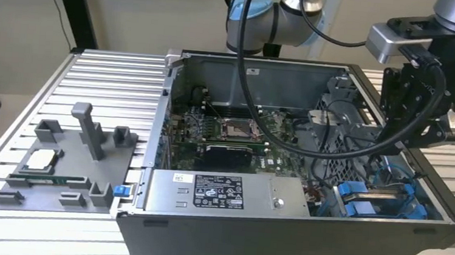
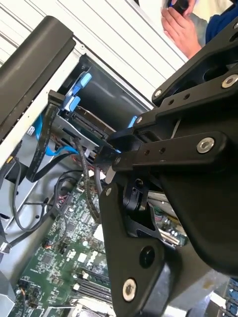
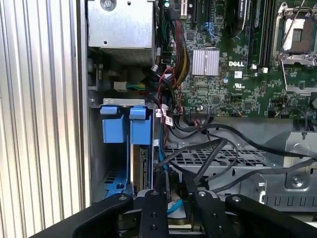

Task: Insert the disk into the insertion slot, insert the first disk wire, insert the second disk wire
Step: 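Insert the first disk wire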

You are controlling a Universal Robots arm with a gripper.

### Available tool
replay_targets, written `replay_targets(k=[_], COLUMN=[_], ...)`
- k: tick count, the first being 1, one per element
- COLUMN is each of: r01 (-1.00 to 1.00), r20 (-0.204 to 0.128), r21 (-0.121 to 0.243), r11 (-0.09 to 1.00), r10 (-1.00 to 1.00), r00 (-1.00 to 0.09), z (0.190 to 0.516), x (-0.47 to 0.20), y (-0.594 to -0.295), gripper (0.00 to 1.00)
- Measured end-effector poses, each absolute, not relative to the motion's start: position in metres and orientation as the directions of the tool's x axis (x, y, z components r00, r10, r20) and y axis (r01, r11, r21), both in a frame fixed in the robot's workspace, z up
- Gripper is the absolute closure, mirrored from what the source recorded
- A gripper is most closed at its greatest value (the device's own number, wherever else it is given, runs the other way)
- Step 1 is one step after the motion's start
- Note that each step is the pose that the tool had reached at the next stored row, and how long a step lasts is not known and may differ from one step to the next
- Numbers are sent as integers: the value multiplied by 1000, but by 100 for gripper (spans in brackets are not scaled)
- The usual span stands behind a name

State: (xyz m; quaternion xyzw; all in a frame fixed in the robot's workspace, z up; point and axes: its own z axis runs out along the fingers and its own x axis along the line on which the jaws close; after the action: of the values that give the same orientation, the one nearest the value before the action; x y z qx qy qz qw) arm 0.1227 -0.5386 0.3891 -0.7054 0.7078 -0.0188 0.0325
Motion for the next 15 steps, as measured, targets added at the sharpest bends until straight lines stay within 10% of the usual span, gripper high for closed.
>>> replay_targets(k=[2, 3, 15], r01=[-997, -997, -998], r20=[-19, -19, -19], r21=[-72, -72, -70], r11=[4, 4, 4], r10=[-1000, -1000, -1000], r00=[-3, -3, -3], z=[389, 389, 387], x=[123, 123, 123], y=[-538, -538, -544], gripper=[0, 100, 100])
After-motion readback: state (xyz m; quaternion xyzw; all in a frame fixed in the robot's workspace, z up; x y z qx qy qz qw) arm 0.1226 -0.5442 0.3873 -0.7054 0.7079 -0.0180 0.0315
